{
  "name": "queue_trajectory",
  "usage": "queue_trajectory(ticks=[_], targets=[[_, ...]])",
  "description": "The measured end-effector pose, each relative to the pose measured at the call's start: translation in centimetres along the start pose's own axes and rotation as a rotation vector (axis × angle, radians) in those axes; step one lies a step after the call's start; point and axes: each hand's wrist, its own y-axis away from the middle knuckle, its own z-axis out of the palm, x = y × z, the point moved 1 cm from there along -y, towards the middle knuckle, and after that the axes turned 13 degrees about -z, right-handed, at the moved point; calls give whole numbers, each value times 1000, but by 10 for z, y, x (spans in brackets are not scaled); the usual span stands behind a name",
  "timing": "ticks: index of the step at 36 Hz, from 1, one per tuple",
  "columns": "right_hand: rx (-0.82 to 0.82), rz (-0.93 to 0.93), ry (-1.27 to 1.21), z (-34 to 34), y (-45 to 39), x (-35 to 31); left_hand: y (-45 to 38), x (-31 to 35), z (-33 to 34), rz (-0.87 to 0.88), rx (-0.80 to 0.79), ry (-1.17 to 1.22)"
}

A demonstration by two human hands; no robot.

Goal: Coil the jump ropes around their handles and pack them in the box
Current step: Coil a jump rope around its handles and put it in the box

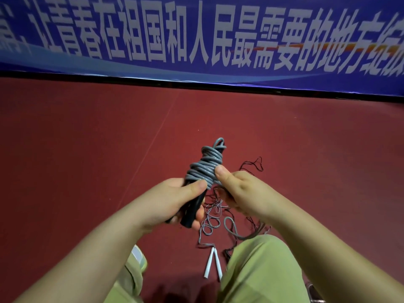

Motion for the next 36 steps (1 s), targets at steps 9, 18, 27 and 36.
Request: queue_trajectory(ticks=[9,18,27,36], targets=[[79,-2,122,6,2,3,-11,4,-7,101,265,-356],[78,135,-27,8,2,13,-3,5,12,184,652,-1104],[125,102,-426,7,2,15,6,4,9,-23,-145,-114],[-18,62,-149,-6,5,3,-6,-3,9,38,-94,15]])
